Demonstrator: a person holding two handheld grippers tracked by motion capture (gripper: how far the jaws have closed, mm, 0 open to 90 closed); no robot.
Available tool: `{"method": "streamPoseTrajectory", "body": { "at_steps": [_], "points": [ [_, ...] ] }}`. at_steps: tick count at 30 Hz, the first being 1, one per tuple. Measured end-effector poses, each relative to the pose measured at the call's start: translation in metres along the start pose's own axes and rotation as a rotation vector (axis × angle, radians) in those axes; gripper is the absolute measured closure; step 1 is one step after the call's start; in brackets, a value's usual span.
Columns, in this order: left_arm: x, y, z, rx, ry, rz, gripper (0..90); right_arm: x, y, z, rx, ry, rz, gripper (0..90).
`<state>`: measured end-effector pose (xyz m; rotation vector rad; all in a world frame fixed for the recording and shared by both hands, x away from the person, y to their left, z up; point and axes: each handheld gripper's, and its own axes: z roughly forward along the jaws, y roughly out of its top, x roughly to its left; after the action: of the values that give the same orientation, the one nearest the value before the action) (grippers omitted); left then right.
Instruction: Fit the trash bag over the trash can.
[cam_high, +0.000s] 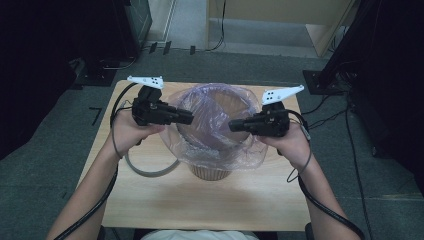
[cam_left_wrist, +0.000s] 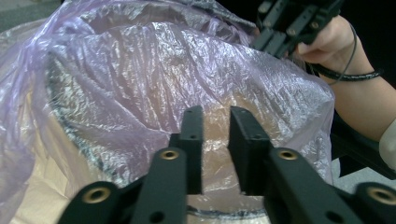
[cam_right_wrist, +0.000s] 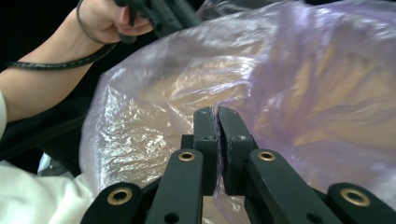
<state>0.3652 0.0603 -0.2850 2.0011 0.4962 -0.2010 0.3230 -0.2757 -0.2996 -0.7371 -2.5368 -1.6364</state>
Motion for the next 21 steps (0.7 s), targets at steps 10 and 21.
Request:
{"method": "streamPoseTrajectory", "body": {
  "at_steps": [10,21],
  "points": [
    [-0.011,0.003,0.01,-0.014,0.011,0.037,43.0,0.022,-0.007,0.013,-0.011,0.046,-0.019,86.0],
    [-0.021,0.006,0.02,-0.001,0.008,0.053,43.5,0.038,-0.005,0.028,-0.027,0.095,-0.041,84.2]
  ]
}}
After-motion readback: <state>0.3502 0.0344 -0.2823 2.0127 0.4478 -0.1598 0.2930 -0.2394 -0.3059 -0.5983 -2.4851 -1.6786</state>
